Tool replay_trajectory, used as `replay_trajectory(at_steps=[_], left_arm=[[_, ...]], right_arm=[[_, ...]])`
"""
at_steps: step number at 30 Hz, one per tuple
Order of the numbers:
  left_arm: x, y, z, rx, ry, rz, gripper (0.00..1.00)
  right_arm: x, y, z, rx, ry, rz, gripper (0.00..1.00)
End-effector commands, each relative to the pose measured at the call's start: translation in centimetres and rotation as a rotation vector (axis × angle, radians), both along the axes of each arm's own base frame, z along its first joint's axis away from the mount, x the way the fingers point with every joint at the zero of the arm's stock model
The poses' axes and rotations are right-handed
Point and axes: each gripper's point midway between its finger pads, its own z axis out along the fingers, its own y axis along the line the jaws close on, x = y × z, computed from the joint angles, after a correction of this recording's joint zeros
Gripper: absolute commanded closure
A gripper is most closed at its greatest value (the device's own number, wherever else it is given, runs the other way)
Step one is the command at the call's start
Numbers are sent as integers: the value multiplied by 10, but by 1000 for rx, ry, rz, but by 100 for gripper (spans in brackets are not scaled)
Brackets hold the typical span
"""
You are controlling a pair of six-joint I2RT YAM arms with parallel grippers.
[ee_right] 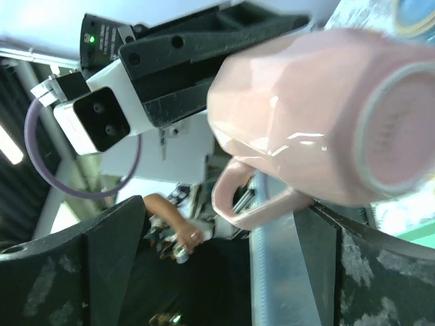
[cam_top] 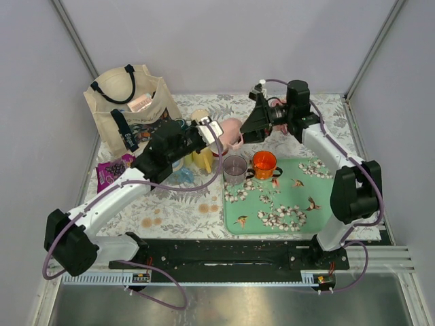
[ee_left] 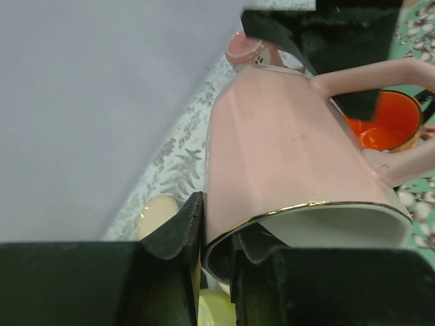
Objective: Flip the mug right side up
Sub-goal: Turn over the cup at the center of the board.
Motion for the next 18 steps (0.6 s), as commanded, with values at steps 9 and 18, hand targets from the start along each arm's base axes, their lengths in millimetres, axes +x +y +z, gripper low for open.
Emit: replay_trajectory(at_steps=[9, 18], left_arm=[[-78, 6, -14, -36, 560, -68, 100], [-71, 6, -35, 51, 718, -2, 100]], right_arm=[[74, -78, 46, -512, -1314, -429, 0], [-40, -38, 41, -174, -1559, -65, 7]])
